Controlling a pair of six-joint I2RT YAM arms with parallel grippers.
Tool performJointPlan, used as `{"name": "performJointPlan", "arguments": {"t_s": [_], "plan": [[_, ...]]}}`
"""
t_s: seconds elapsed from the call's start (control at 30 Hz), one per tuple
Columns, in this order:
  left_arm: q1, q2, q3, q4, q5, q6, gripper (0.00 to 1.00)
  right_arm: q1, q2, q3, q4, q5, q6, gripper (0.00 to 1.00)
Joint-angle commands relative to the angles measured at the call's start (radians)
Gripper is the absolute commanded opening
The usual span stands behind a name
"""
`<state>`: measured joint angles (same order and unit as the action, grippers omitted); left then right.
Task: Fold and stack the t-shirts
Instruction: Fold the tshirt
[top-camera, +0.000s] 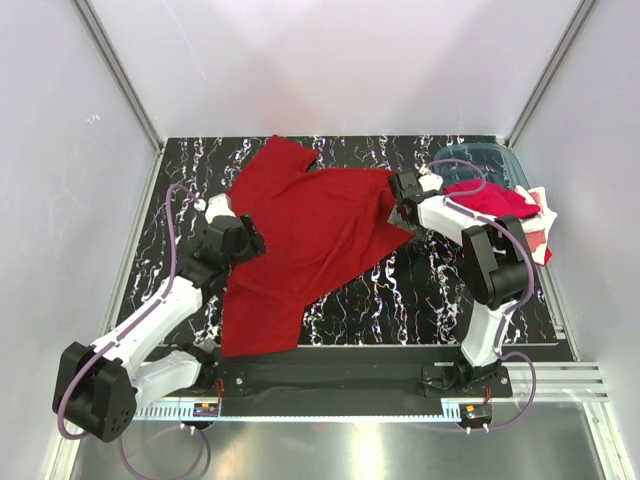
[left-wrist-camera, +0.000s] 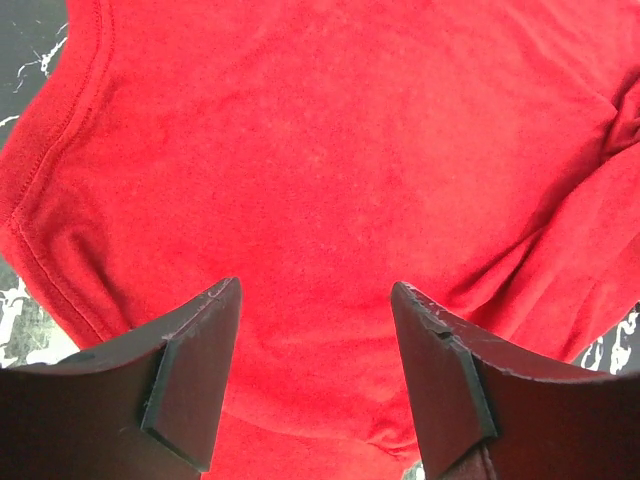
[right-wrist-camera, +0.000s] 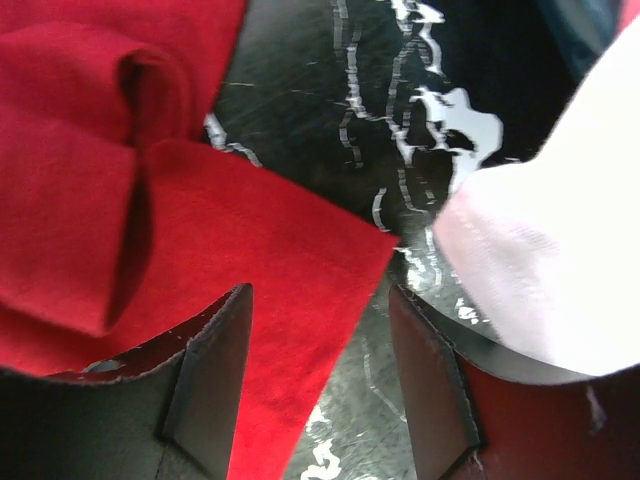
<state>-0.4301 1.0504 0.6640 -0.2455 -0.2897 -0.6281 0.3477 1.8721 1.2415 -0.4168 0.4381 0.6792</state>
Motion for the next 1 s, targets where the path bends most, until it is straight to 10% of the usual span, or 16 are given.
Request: {"name": "performJointPlan", "arguments": {"t_s": [0.0,0.4,0.53,0.67,0.97], "plan": [[0.004,-0.026,-0.004,0.058,-0.011,-0.018,0.66,-0.003,0.004,0.046,-0.033,0.103,0.023,0.63],[0.022,-0.038,-0.012,0.041,-0.029,-0.038,0.65,-0.049,0.088,0.042,-0.004,0.011,0.028,0.59],[0.033,-0.055,-0.026,0.040,-0.039,-0.050,0.64,-0.052,0.105,0.055,-0.013,-0.009,0.025,0.47],[0.048,-0.070,-0.027,0.012,-0.072,-0.080,0.62,-0.053,0.006,0.006,-0.007,0.043,0.031,0.11],[0.073,-0.058,-0.038,-0.028,-0.147,-0.136,0.60,-0.030,-0.329,-0.140,0.013,0.002,0.046,0.01]]}}
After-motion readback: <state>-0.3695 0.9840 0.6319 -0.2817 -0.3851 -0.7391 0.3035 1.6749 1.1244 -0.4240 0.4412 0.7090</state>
